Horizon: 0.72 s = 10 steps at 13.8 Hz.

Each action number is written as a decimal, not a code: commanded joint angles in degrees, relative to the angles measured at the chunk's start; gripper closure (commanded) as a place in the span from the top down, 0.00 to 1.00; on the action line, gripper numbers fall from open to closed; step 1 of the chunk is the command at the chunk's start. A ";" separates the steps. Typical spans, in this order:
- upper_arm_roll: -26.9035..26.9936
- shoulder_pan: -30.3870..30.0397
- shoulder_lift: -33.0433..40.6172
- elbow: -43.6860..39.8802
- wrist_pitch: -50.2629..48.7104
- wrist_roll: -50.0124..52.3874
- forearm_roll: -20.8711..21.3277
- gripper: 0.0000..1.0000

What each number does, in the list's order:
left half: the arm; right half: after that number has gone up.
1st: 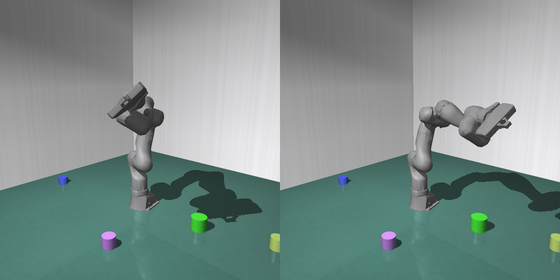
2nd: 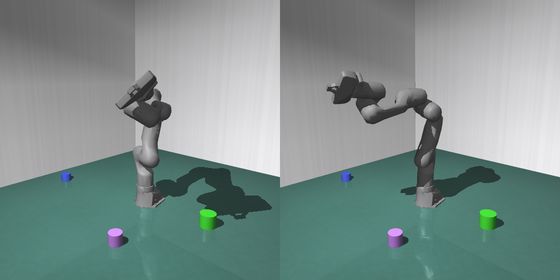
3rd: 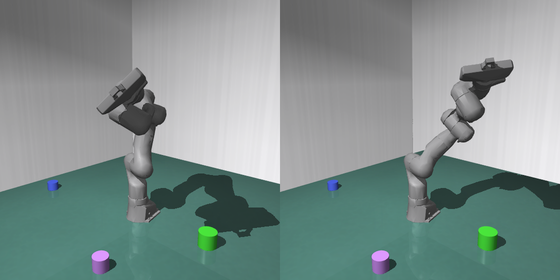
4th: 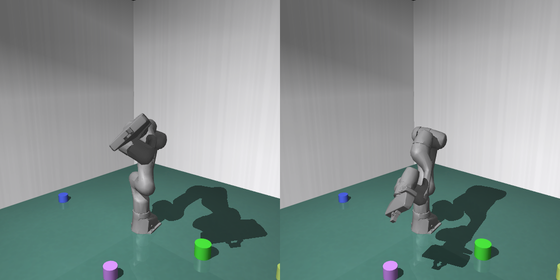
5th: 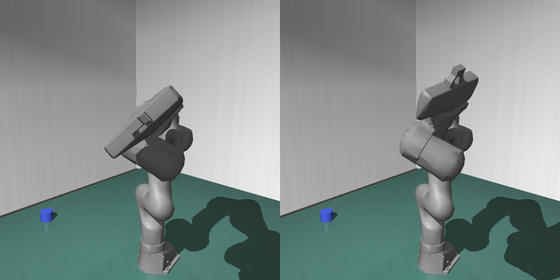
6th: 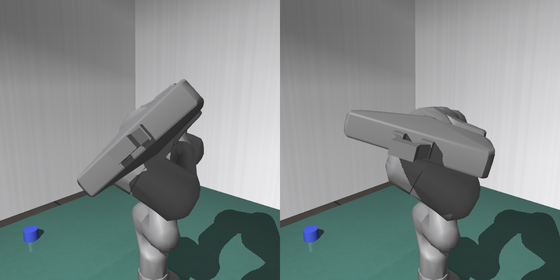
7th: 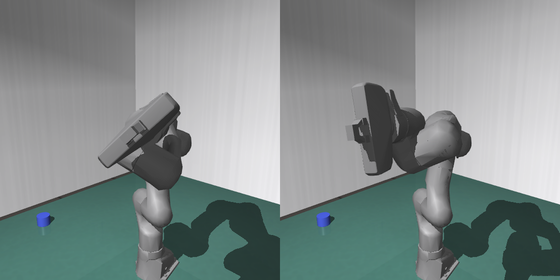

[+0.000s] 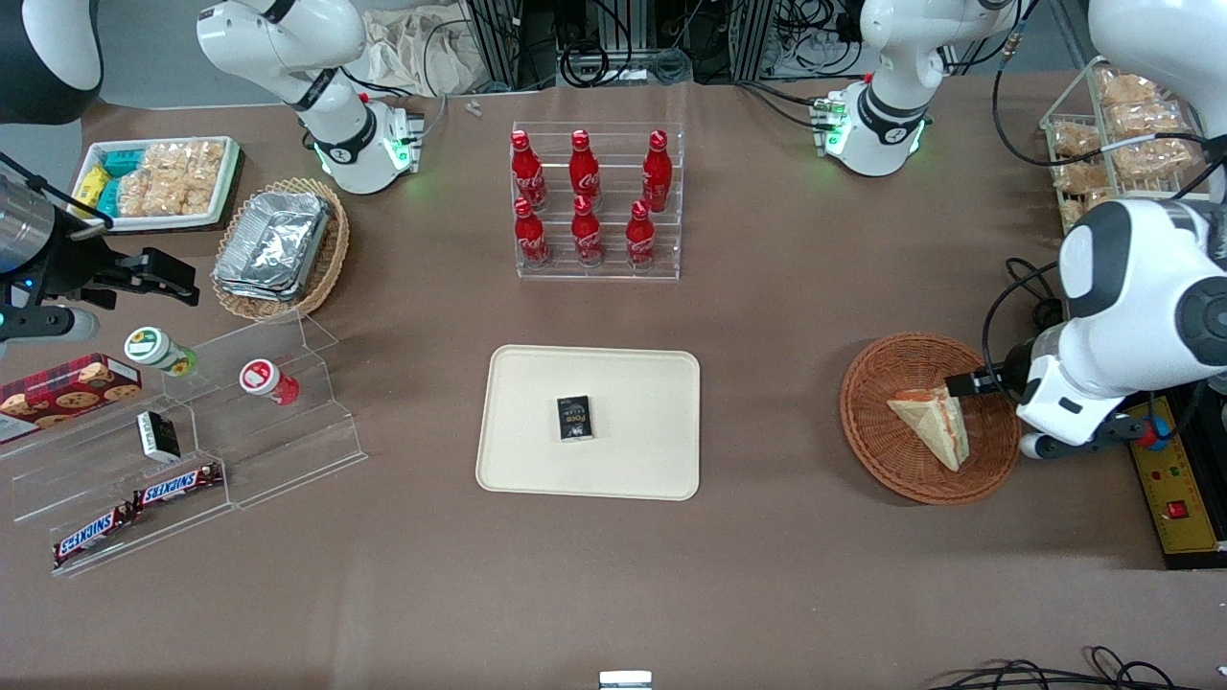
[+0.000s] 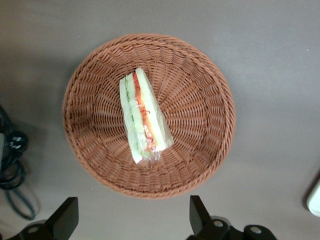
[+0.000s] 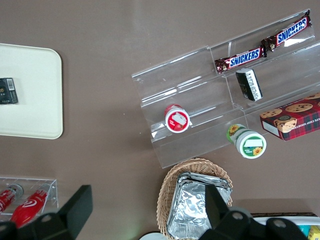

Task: Place sandwich from basket to tray
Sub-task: 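Lower the open left gripper over the sandwich in the wicker basket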

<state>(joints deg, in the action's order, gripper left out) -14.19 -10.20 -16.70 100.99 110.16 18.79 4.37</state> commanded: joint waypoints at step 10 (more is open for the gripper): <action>3.03 -0.96 -1.32 13.97 22.46 25.22 0.81 1.00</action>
<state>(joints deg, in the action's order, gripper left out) -10.59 -10.95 -17.40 113.66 129.49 38.70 4.54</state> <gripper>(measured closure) 0.000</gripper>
